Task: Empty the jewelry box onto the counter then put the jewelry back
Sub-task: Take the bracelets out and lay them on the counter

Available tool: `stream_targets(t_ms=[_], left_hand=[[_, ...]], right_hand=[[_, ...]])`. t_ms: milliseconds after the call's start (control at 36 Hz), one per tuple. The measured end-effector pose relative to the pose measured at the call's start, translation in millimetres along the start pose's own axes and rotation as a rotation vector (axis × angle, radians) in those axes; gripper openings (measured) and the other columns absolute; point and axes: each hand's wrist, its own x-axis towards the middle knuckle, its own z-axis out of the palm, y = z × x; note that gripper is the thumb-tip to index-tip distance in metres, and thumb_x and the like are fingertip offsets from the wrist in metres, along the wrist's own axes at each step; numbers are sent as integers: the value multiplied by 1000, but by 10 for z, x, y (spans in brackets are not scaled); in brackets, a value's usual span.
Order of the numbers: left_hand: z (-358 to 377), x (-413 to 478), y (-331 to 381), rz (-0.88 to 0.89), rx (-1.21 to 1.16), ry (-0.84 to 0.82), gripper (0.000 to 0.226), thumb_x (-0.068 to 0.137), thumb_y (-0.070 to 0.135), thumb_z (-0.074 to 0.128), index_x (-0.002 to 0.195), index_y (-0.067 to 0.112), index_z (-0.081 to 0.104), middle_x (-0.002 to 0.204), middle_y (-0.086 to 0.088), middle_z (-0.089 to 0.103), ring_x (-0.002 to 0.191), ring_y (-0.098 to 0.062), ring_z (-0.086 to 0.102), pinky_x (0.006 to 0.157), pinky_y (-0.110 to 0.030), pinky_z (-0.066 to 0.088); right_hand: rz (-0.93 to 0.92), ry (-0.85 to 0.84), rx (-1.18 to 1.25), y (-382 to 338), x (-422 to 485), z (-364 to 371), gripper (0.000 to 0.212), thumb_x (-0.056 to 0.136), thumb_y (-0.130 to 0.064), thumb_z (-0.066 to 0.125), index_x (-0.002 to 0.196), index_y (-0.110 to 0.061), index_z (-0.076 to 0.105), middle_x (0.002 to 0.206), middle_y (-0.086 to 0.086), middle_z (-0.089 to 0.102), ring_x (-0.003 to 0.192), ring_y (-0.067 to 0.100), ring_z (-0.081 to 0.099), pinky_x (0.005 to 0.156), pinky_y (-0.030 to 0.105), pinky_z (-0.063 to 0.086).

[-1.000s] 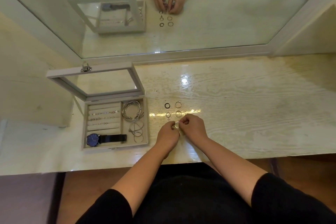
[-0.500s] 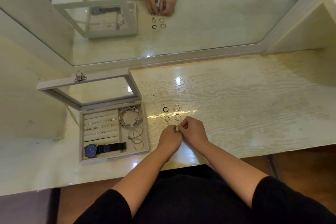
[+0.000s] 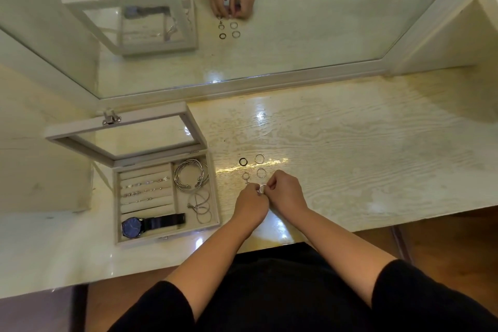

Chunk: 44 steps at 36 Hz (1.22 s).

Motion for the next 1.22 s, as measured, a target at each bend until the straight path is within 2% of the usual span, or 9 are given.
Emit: stream_targets(t_ms=[139,250,361,611,750,861,944,1056,1222], left_hand=[[-39,-17,0,-48,-78,-31,43,92,10,41,135,10,39,118,-6,55,91,-13,52,60,-16,37],[-162,-37,2,-79,-219,-3,36,89,4,42,124,9,46,89,-1,60,86,-15,59,73,-28,44],[-401,-54,-28,-81,-418,38,26,90,-2,36,106,8,53,77,-4,65,63,-10,64,54,-21,42],[-824,-143,-268,-106,-674,158,24,91,-3,37,87,12,56,72,-6,62,50,-4,64,43,-16,44],[-1017,-171,-411,-100,-685,235,22,91,-4,37,94,7,56,75,-8,63,65,-15,62,56,-28,47],[-1167,-189,-524,-83,-625,308,22,91,-3,37,97,8,55,78,-6,64,65,-12,61,51,-20,47],[-1266,-183,-584,-83,-641,334,22,92,-1,37,90,11,55,79,-5,64,68,-11,62,62,-24,47],[-1374,-150,-634,-65,-609,323,22,92,0,36,100,9,55,85,-4,65,75,-9,63,66,-22,48],[-1493,-82,-643,-33,-538,275,25,92,2,34,103,11,55,91,-1,64,78,-3,61,63,-20,43]], right_hand=[[29,-7,52,-3,2,-18,7,80,-10,61,80,-10,54,82,7,62,76,15,53,66,25,40],[112,31,191,-6,22,-102,10,82,-11,58,74,-14,53,69,-8,53,74,12,51,56,12,35],[208,67,355,19,42,-216,18,83,-10,51,67,-17,52,64,-5,58,70,17,55,62,25,41],[153,39,440,-190,10,-90,19,85,-10,51,68,-19,53,65,-3,60,55,9,54,54,18,43],[50,-12,370,-406,-48,80,21,89,-11,50,71,-21,53,71,-4,59,63,8,56,53,13,45],[-29,-65,245,-599,-68,212,10,86,-9,53,80,-16,56,77,-2,58,77,16,56,73,28,48],[-94,-76,173,-748,-69,326,9,84,-6,54,86,-13,60,81,-1,59,75,11,53,62,8,39],[-163,-63,74,-935,-70,473,11,84,-9,55,91,-7,63,87,7,66,75,13,52,68,24,40],[-135,17,-5,-1126,-12,629,13,86,-15,55,96,-9,62,89,7,67,77,17,57,66,25,40]])
